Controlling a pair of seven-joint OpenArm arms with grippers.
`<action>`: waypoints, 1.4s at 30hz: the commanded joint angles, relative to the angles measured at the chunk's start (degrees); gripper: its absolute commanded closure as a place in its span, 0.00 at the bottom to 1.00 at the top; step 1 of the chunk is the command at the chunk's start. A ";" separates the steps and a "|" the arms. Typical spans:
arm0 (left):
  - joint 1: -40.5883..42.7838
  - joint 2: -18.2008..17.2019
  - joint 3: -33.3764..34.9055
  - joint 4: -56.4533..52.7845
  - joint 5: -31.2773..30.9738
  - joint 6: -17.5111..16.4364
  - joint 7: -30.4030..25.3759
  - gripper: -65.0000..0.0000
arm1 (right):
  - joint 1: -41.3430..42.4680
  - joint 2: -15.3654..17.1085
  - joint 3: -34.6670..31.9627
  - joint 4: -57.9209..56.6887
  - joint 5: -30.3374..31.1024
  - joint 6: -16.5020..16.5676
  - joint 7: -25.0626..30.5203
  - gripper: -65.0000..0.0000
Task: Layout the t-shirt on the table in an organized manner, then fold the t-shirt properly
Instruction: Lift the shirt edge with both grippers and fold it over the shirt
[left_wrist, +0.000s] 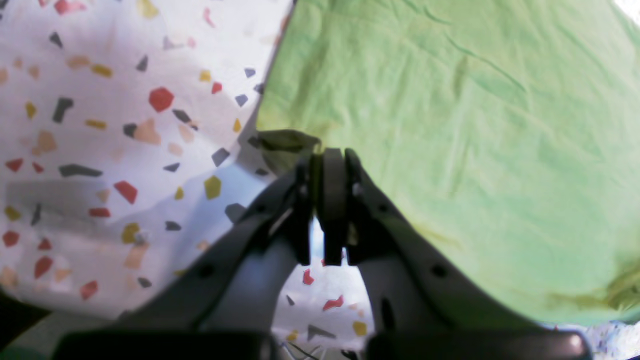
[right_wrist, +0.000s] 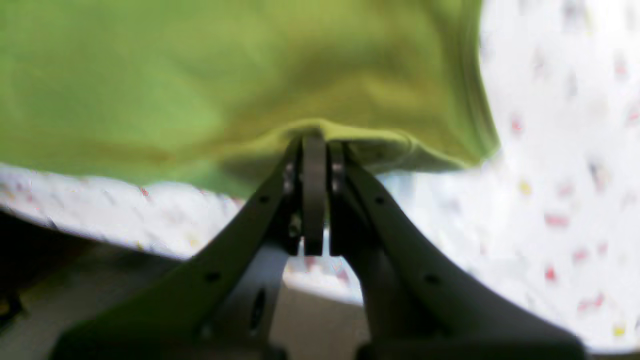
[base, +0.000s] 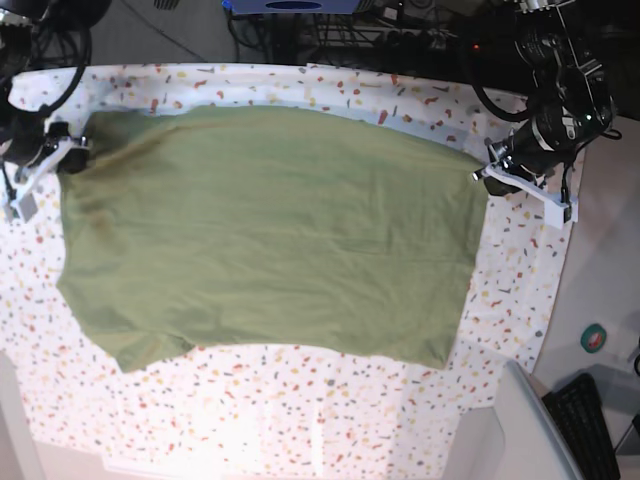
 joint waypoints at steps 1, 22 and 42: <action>-1.84 -0.76 -0.13 -0.36 -0.57 0.15 -0.92 1.00 | 1.68 1.04 0.33 0.82 0.55 -1.12 0.74 1.00; -14.15 -1.03 0.22 -15.13 -0.57 0.15 -1.28 1.00 | 14.95 5.61 -10.49 -20.28 0.55 -2.62 10.32 1.00; -19.78 -0.76 0.31 -17.68 5.50 0.15 -1.45 1.00 | 15.04 6.66 -10.14 -20.89 0.55 -6.05 16.12 1.00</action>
